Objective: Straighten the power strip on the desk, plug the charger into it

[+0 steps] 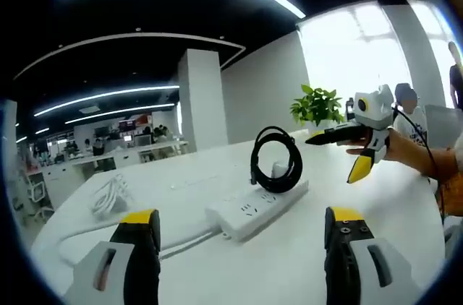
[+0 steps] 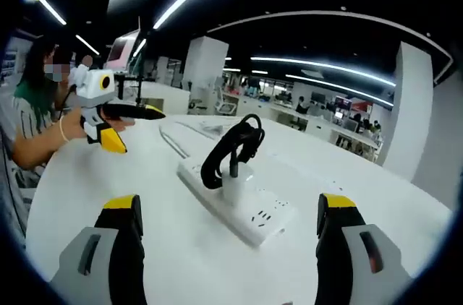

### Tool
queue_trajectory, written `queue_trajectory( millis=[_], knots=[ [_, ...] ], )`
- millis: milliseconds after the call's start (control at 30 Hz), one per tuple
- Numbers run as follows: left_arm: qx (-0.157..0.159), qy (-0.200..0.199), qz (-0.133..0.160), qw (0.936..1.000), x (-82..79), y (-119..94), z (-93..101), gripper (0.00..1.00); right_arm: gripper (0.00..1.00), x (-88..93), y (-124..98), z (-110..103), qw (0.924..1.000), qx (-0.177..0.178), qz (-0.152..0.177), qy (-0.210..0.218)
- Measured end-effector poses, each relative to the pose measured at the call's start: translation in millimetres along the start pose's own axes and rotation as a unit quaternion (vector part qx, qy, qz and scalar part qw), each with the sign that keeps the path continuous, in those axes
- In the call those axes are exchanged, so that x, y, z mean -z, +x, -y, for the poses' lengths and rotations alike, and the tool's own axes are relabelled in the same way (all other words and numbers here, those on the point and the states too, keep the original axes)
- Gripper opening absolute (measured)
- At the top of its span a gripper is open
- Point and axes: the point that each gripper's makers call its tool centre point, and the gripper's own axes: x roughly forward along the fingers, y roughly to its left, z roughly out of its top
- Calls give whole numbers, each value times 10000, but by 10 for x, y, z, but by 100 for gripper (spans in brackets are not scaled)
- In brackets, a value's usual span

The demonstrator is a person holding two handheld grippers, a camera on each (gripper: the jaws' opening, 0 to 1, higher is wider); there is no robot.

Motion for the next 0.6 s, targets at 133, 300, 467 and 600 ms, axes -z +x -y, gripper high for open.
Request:
queue_trajectory(
  millis=[133,300,467,600],
  knots=[
    [-117,32,33,9999,-30,-150,36,95,100,-25,-161,-78,9997,141,88,-184],
    [-394,127,-153,9990,8,-353,43,96,100,-62,-365,-183,9988,382,126,-292],
    [-268,-34,-189,9995,11,-502,156,95,100,-66,-559,-236,9981,601,154,19],
    [-215,-135,-262,9993,50,-580,242,95,100,-65,-696,-363,9981,576,193,141]
  ],
)
